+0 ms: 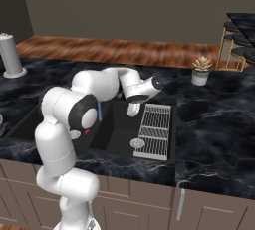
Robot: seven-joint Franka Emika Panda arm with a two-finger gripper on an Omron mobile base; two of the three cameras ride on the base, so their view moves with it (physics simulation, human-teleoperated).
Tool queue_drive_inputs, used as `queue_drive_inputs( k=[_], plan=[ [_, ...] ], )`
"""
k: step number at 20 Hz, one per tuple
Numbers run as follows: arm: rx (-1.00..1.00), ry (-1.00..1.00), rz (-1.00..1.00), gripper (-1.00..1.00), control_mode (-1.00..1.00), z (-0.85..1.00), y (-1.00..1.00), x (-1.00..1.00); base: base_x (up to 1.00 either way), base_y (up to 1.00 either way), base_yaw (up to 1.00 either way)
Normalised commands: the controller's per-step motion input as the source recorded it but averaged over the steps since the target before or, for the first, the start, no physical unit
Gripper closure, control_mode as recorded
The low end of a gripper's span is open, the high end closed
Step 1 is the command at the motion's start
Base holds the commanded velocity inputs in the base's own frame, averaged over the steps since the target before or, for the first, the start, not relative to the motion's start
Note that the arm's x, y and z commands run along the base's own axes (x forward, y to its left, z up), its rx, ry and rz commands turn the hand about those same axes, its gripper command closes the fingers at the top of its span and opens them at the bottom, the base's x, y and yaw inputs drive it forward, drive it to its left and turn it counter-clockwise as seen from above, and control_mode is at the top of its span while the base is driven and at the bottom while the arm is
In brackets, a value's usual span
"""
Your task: Dump the bell pepper from the pot into the sink. Then turn on the water and wash the bell pepper. Then turn off the water and put the bell pepper back in the pot.
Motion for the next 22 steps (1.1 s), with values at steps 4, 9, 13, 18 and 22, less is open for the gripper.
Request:
queue_drive_inputs(
  k=[4, 9, 13, 18, 22],
  plan=[
    [0.05, 0.0, 0.0, -1.0, -1.0, -0.08, 0.0, 0.03, 0.0, 0.0, 0.0],
    [0.01, 0.0, 0.0, -1.0, -1.0, -0.19, 0.04, 0.01, 0.0, 0.0, 0.0],
    [0.0, 0.0, 0.0, -1.0, -1.0, -0.22, 0.19, 0.04, 0.0, 0.0, 0.0],
    [0.0, 0.0, 0.0, -1.0, -1.0, -0.08, 0.29, 0.16, 0.0, 0.0, 0.0],
    [0.0, 0.0, 0.0, -1.0, -1.0, -0.04, 0.18, 0.22, 0.0, 0.0, 0.0]
  ],
)
